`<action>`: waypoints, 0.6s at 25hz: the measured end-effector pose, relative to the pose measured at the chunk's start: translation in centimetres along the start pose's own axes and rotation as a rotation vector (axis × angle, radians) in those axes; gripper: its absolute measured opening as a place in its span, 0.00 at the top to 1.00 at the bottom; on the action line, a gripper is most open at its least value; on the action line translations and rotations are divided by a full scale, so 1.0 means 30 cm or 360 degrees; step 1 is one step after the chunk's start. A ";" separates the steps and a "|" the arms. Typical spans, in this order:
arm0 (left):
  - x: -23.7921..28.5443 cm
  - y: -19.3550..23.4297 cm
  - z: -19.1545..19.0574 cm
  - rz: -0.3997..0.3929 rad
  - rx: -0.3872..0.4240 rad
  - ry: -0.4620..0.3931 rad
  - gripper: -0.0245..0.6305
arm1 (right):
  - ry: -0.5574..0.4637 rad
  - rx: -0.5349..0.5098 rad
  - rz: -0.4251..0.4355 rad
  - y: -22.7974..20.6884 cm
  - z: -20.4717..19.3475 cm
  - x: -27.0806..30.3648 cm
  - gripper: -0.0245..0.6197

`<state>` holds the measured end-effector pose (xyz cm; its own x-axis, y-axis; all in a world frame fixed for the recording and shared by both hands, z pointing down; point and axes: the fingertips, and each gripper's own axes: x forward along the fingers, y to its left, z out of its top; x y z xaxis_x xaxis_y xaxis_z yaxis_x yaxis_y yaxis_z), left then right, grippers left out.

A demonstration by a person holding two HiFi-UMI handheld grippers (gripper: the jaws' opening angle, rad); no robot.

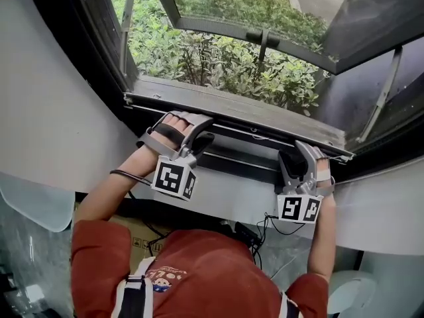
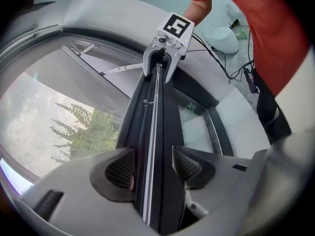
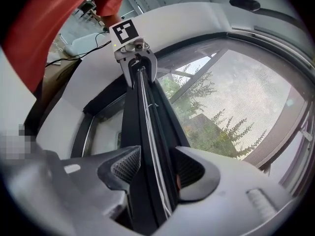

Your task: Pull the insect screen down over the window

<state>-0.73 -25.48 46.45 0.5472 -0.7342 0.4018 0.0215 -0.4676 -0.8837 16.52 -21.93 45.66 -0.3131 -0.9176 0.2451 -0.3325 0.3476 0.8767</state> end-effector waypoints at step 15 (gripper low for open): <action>0.024 -0.030 -0.011 -0.0002 -0.0026 0.0023 0.61 | -0.0040 0.0026 -0.0042 0.030 -0.023 0.026 0.61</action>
<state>-0.65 -25.75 47.62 0.5348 -0.7409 0.4063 0.0086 -0.4761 -0.8794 16.60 -22.46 46.91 -0.3260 -0.9215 0.2111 -0.3552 0.3264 0.8759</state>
